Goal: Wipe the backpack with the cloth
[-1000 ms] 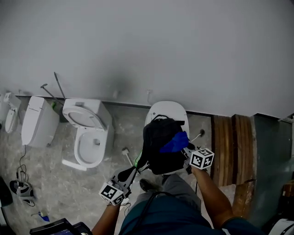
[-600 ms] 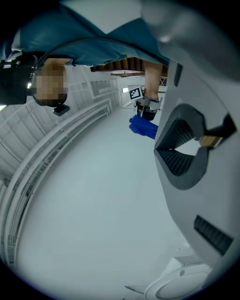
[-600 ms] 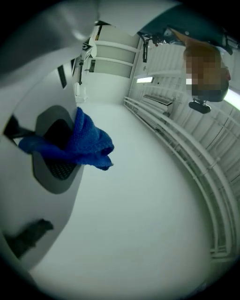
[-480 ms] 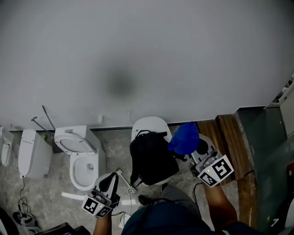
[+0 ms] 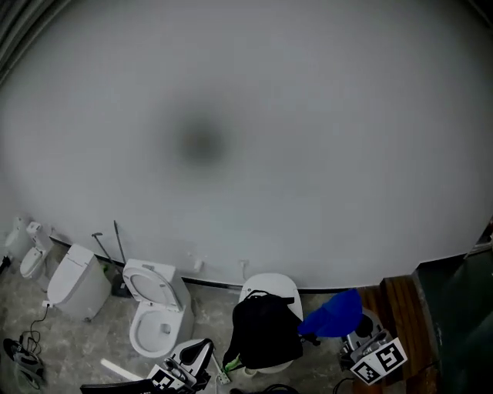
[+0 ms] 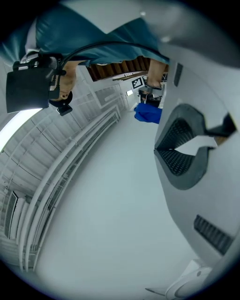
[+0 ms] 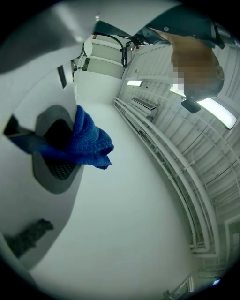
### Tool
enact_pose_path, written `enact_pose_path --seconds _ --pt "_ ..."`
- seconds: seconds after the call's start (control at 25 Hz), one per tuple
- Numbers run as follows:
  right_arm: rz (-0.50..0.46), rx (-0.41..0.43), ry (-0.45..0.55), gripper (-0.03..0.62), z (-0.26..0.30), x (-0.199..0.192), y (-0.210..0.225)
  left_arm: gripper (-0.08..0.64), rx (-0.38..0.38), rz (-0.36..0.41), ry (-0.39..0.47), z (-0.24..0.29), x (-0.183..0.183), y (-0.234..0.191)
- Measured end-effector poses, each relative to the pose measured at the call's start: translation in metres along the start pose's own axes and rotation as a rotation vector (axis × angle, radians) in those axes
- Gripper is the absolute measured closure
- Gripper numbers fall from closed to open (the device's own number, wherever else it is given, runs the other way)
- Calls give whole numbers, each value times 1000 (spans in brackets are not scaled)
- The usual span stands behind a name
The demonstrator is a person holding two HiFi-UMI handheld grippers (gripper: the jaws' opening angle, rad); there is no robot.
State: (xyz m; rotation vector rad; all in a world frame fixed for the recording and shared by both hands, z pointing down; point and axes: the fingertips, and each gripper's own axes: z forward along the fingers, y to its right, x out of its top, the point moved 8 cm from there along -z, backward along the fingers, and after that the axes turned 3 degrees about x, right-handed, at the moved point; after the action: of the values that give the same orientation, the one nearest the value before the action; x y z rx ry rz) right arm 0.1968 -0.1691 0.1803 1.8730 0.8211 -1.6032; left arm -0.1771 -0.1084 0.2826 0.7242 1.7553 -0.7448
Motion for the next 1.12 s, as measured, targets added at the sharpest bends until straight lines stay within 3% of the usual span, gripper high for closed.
enact_pose_path --seconds 0.32,0.52,0.76,0.88,1.12 --pt "32 -35 -14 572 -129 22 13 555 -40 -18 29 23 3 108" --pt "42 -15 -24 572 -189 20 13 555 -52 -18 42 27 8 175" --pt "73 57 -55 572 -245 47 -44 555 8 7 48 -37 59 257" --pt "68 80 -65 572 -249 52 -66 555 35 19 53 -64 73 265" --pt "99 107 -92 572 -252 12 -98 555 46 42 49 -103 55 270"
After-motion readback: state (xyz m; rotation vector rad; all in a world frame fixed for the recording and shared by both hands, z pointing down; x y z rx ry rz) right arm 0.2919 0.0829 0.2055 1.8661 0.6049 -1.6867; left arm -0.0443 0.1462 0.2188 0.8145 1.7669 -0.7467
